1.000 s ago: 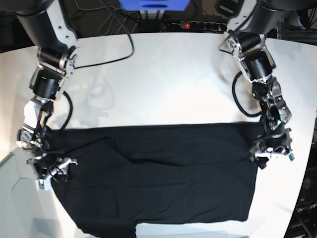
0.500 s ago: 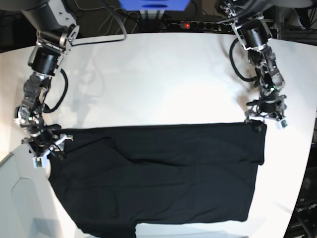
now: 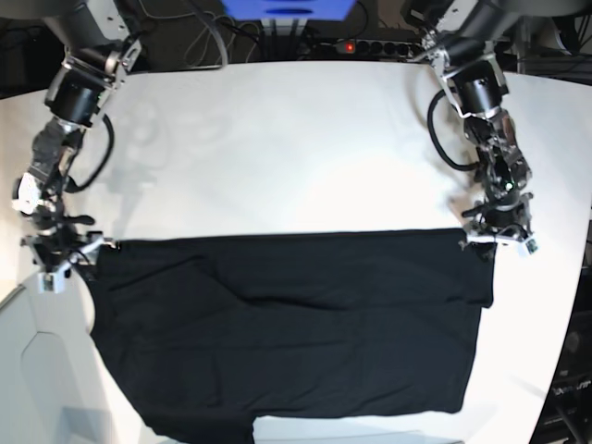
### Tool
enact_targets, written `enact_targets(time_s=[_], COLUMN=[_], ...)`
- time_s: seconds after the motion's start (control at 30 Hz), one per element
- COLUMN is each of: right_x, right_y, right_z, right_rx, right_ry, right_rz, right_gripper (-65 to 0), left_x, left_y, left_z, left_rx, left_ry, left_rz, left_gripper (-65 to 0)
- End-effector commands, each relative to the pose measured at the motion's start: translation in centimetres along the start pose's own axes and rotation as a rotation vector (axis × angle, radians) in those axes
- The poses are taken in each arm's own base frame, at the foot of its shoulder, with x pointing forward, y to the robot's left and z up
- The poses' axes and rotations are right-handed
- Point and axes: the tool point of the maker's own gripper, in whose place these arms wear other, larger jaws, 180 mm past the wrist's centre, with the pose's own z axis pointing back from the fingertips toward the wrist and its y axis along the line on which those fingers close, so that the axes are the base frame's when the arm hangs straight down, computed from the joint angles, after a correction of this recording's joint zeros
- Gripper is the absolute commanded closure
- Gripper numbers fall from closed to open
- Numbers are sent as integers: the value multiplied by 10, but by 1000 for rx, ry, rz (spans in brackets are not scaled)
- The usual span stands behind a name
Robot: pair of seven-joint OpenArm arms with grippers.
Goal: Fold the T-shirt properly
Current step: 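Drag the held shoulder edge back toward the robot, flattening the shirt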
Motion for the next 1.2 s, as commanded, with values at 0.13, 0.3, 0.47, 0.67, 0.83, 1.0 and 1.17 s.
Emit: enact_targets(time_s=[0.13,0.3,0.47,0.67,0.83,1.0,1.17], right_x=[7,-13,-35,-56,-74,-83,-70], right_y=[-24,-23,-22,-24,-28,-31,-35], right_z=[-1,-9,-18,-13,-6,-2,19], right_rx=[-23,-8,10,9,4,-3,-27], right_ry=[-11,23,10,39,77,96,46], right_rz=[-9,-49,-106,-105,-92,-92,-8], right_gripper=[-368,-368,-368,-353,-135,0,0], left_x=[-25,-25,-26,-38,-37,-26,-20], left_y=[-9,-9,-7,2,8,9,17], left_z=[-7,-7,-6,-2,7,20,36], left_rx=[-17,-17,-13,1,6,-2,3], left_ry=[103,103,104,125,110,69,34], left_rz=[-6,-6,-7,-11,-34,-73,-109], left_gripper=[-22,-6,0,0,0,0,0])
